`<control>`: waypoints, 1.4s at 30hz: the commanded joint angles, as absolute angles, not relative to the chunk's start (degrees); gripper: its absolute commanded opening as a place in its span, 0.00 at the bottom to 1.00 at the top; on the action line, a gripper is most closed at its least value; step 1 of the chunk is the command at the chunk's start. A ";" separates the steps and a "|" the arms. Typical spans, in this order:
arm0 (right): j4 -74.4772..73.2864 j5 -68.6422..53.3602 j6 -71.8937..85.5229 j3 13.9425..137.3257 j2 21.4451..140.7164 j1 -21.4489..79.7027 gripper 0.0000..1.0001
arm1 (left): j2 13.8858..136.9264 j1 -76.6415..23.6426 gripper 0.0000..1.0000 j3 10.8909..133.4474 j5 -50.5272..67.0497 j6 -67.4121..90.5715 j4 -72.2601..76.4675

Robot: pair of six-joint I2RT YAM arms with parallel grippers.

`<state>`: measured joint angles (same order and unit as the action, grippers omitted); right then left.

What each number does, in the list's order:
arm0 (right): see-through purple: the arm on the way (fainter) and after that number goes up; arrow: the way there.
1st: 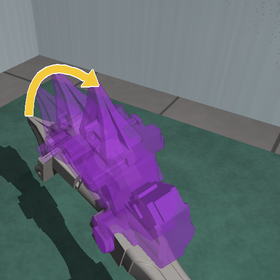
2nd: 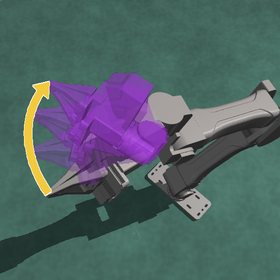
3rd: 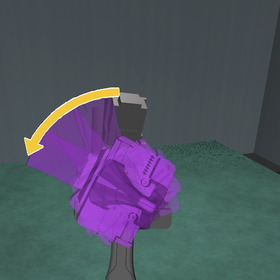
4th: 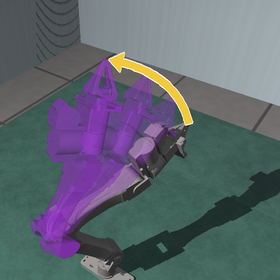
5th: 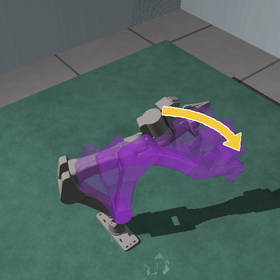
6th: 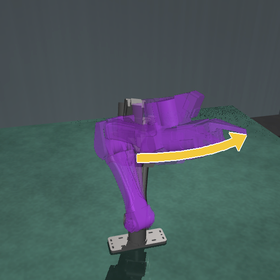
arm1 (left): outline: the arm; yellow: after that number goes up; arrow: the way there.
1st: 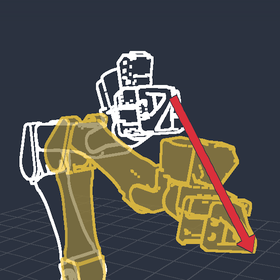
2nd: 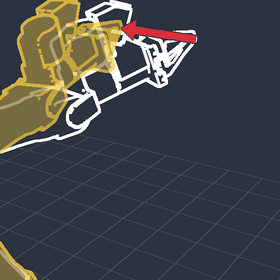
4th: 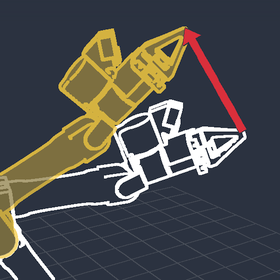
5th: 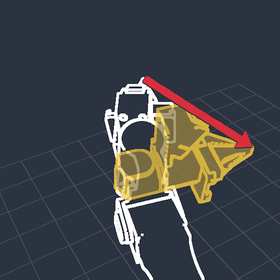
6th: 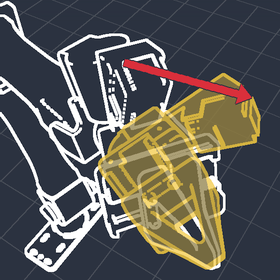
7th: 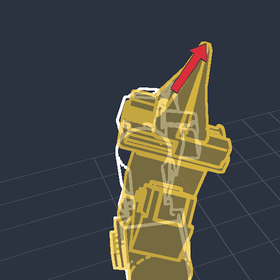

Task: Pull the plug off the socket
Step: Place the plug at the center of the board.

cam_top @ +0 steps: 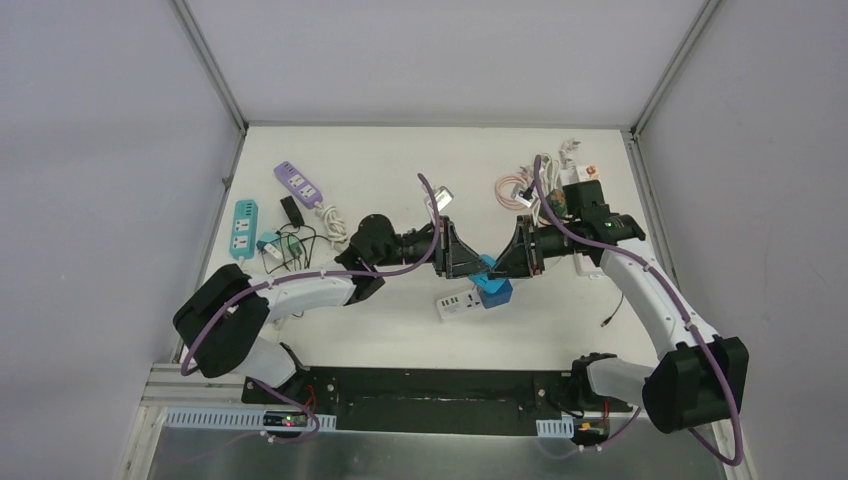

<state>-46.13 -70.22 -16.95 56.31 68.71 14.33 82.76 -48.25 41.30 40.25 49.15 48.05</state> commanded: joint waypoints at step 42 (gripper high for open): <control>-40.89 -69.43 -17.40 54.33 67.32 11.07 0.95 | 56.81 -33.41 0.00 30.87 24.76 37.80 17.84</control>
